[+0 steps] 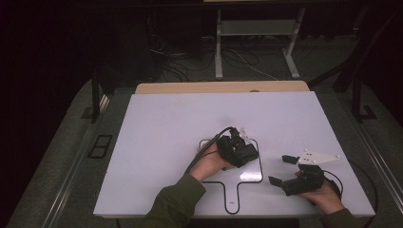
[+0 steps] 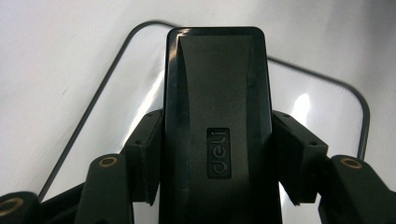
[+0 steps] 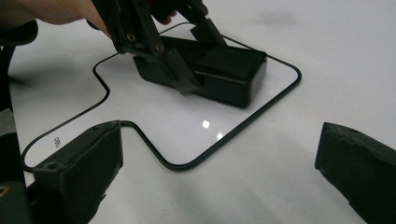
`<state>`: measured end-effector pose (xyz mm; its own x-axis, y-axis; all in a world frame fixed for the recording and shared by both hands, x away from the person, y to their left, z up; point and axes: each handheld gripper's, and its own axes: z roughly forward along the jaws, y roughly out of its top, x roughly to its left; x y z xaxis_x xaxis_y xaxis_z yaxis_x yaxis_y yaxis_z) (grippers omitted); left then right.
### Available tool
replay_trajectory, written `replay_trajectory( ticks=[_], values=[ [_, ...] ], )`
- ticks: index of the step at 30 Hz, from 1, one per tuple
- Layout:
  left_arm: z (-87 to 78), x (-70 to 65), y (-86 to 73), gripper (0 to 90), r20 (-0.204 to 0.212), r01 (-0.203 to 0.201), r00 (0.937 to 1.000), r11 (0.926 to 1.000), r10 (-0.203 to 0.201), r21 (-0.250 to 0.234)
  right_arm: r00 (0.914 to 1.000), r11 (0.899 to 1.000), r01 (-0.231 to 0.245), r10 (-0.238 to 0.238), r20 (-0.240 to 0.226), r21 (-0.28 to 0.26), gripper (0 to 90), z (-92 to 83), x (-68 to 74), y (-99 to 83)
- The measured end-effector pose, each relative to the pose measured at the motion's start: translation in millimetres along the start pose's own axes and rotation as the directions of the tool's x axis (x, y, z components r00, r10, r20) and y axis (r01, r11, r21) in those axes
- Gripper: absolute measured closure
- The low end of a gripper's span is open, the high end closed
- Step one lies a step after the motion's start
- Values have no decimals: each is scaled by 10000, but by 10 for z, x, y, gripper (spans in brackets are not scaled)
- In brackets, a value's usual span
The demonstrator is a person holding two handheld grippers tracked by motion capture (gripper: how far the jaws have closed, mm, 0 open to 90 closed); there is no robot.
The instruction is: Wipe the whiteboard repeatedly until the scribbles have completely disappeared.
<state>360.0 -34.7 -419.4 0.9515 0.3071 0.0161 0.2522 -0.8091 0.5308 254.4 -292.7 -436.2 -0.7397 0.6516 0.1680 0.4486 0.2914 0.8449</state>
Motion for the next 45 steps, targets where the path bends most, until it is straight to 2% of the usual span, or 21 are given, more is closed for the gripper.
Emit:
replay_trajectory(
  ticks=[3, 8, 15, 22, 24, 27, 30, 37, 39, 45],
  values=[
    [-96, 45, -104, 393, -95, 385, 9992, 9992, -386, -92, 10000, 10000, 59, -59, -2, 22, 0, 4, 4, -2],
    [-259, 128, -275, 393, -408, 806, 9958, 9959, -823, -407, 10000, 10000, 31, -31, 20, 9, 0, -1, 5, 0],
    [-431, 277, -535, 393, -827, 1601, 9830, 9857, -1641, -535, 10000, 10000, 11, -11, 35, 1, 0, 0, 5, 0],
    [-503, 410, -758, 393, -1370, 2043, 9689, 9786, -2058, -257, 10000, 10000, 31, -31, 10, 4, 0, -1, 5, 0],
    [-510, 433, -800, 393, -1410, 2149, 9663, 9764, -2155, -201, 10000, 10000, 27, -27, 27, 4, 0, -1, 4, 0],
    [-481, 410, -836, 393, -1533, 1995, 9688, 9798, -1946, 169, 10000, 10000, 23, -23, 21, 3, 0, 0, 5, 0],
    [-486, 380, -840, 394, -1569, 1958, 9689, 9805, -1913, 139, 10000, 10000, 49, -49, 32, -22, 0, -2, 3, 2],
    [-516, 255, -873, 393, -1435, 1750, 9750, 9843, -1698, 243, 10000, 10000, 38, -38, 32, -8, 0, -3, 8, 2],
    [-512, 282, -885, 394, -1334, 1880, 9737, 9821, -1848, 118, 10000, 10000, 40, -40, 36, -8, 0, -2, 8, 3],
    [-498, 394, -873, 393, -1708, 1983, 9660, 9801, -1941, 76, 10000, 10000, 60, -60, 37, -15, 0, -3, 10, 3]
  ],
)
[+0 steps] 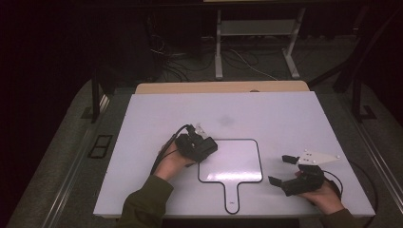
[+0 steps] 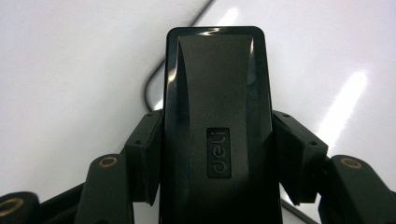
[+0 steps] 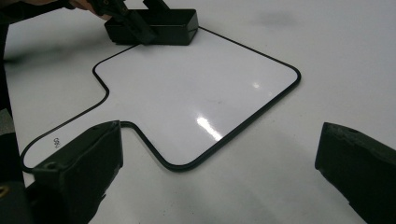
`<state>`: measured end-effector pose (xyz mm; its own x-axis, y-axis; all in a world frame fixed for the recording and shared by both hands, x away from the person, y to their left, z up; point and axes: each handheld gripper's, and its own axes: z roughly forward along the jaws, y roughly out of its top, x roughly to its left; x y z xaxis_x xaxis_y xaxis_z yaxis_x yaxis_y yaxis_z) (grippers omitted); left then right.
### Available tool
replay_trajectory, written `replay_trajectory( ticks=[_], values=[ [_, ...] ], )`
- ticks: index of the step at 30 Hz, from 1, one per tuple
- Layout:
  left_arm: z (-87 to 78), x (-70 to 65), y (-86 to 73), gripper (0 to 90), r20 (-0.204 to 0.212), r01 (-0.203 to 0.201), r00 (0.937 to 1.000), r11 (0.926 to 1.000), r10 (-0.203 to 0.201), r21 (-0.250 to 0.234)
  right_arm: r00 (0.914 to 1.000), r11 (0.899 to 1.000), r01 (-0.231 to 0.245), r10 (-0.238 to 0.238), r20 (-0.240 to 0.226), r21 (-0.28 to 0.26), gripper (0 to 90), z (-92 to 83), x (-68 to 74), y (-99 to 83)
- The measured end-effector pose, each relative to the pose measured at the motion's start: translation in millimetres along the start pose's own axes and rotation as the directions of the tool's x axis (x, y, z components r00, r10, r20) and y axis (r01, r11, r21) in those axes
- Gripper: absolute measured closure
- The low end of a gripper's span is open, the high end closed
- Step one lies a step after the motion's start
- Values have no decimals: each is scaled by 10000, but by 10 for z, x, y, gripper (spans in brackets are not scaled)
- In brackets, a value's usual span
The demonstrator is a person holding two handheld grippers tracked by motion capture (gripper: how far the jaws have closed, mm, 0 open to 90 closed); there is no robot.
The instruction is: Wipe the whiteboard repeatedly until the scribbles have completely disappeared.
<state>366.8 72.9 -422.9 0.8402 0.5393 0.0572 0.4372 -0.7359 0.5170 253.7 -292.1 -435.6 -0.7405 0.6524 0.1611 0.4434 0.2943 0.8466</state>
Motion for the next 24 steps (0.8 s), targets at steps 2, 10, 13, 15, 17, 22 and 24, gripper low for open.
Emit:
replay_trajectory(
  ticks=[2, 10, 13, 15, 17, 22, 24],
  values=[
    [2, 5, -2, 393, -11, 69, 10000, 10000, -69, -30, 10000, 10000, -3, 3, -3, 6, 0, -1, -1, -1],
    [-57, -138, -50, 393, 297, -304, 9991, 9992, 297, 242, 10000, 10000, -4, 4, 1, -3, 0, 0, -1, 1],
    [-69, -174, -72, 393, 426, -283, 9987, 9994, 275, 188, 10000, 10000, -15, 15, -3, 23, 0, 3, 1, 1],
    [-67, -166, -68, 393, 486, -290, 9984, 9994, 280, 197, 10000, 10000, -15, 15, -3, 18, 0, 4, 3, 1],
    [-51, -137, -55, 393, 408, -169, 9990, 9998, 163, 129, 10000, 10000, -6, 6, 1, 39, 0, 7, 3, 0],
    [2, -43, 22, 393, -47, -166, 9998, 9997, 167, 153, 10000, 10000, -4, 4, 21, 31, 0, 6, 9, 1],
    [5, -29, 29, 393, -32, -267, 9996, 9995, 267, 161, 10000, 10000, -4, 4, 0, 49, 0, 7, 2, 1]
  ],
)
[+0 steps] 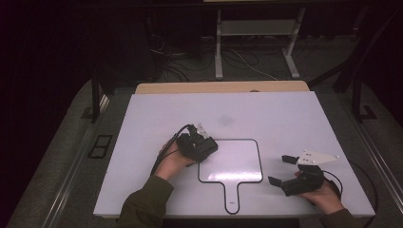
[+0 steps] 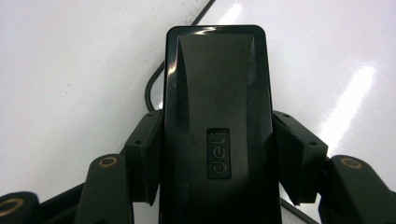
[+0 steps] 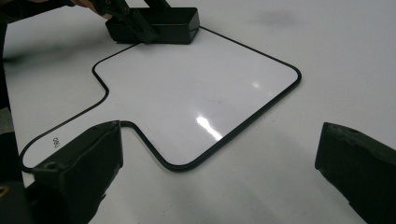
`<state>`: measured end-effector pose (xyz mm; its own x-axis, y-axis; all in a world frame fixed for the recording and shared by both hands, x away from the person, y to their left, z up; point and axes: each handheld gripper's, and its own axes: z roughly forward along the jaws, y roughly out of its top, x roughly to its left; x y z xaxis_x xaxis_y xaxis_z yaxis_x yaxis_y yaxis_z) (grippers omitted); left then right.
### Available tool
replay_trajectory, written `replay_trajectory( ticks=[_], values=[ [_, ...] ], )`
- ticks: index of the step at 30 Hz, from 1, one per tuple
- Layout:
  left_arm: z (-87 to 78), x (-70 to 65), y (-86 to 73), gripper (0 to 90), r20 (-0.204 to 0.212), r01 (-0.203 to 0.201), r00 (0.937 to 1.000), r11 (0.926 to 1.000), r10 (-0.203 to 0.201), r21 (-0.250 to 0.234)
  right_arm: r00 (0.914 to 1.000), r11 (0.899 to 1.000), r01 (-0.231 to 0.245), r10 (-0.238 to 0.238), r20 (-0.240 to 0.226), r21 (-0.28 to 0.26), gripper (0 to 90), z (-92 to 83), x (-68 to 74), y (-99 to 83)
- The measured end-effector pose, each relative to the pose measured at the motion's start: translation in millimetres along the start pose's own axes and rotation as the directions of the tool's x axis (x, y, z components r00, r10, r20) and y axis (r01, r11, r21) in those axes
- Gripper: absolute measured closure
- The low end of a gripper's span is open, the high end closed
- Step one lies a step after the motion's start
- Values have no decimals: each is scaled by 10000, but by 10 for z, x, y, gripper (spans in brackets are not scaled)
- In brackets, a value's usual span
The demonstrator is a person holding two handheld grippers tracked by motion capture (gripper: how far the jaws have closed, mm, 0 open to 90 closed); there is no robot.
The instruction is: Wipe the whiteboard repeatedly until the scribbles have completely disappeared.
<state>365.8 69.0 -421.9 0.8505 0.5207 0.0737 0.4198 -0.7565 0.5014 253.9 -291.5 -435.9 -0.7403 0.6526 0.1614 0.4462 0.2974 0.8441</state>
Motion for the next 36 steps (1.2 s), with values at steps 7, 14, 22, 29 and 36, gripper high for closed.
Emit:
replay_trajectory(
  ticks=[7, 14, 22, 29, 36],
  values=[
    [-25, -15, -28, 393, 293, 183, 9994, 9998, -181, -64, 10000, 10000, 26, -26, -16, 11, 0, 3, 4, -2],
    [-115, -19, -67, 393, 735, 643, 9955, 9961, -599, -599, 10000, 10000, 6, -6, -9, 5, 0, -1, 2, -3],
    [-181, -51, -55, 393, 1023, 725, 9927, 9936, -635, -871, 10000, 10000, 5, -5, -26, -11, 0, -2, -1, -4],
    [-242, -36, -40, 393, 1141, 705, 9917, 9923, -587, -1021, 10000, 10000, 13, -13, -19, -8, 0, -1, -1, -3],
    [-311, -10, -2, 393, 1230, 760, 9906, 9887, -601, -1289, 10000, 10000, -14, 14, -18, -32, 0, -3, -2, -2]
  ],
)
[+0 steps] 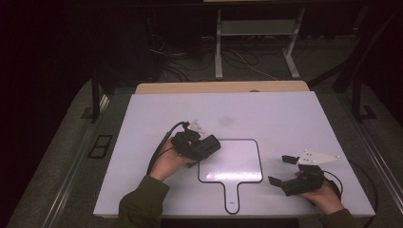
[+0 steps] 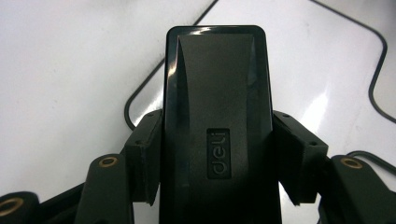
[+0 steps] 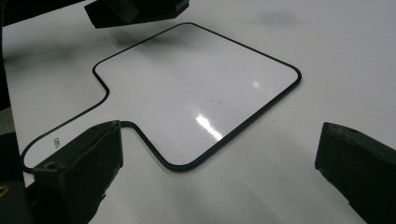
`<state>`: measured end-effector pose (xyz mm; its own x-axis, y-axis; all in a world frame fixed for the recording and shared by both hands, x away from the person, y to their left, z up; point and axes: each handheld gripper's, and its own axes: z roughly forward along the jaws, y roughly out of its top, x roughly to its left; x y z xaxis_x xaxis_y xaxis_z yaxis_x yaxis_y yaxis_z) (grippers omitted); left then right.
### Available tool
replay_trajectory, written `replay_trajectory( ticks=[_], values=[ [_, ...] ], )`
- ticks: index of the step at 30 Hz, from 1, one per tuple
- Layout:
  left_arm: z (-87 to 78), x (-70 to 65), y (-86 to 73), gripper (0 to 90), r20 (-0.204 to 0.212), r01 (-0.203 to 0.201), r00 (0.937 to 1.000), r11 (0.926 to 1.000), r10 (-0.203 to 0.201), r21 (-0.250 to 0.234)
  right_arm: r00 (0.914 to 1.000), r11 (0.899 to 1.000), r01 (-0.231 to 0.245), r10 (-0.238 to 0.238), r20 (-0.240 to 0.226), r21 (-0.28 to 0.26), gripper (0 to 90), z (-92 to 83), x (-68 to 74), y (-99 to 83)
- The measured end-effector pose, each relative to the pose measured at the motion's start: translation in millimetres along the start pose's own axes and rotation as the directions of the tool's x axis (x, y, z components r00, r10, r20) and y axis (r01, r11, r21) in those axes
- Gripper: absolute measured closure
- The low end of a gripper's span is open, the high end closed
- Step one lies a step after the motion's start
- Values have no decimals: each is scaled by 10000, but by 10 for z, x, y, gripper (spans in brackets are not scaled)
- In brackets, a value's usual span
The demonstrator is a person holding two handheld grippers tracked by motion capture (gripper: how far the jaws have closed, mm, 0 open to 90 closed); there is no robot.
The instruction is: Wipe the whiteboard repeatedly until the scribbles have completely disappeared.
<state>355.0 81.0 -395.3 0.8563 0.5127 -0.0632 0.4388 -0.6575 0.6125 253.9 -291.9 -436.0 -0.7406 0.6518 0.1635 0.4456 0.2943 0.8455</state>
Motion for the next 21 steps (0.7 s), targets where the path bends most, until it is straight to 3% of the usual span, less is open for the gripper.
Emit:
replay_trajectory(
  ticks=[12, 21],
  values=[
    [-74, 92, 176, 393, -100, -76, 9999, 9996, 73, -279, 9999, 9999, -126, 126, 21, 37, 0, 6, -6, -3],
    [-36, 179, 339, 393, -99, -55, 9999, 9989, 51, -473, 9999, 9999, -116, 116, 25, 10, 0, 16, -17, -4]
  ],
)
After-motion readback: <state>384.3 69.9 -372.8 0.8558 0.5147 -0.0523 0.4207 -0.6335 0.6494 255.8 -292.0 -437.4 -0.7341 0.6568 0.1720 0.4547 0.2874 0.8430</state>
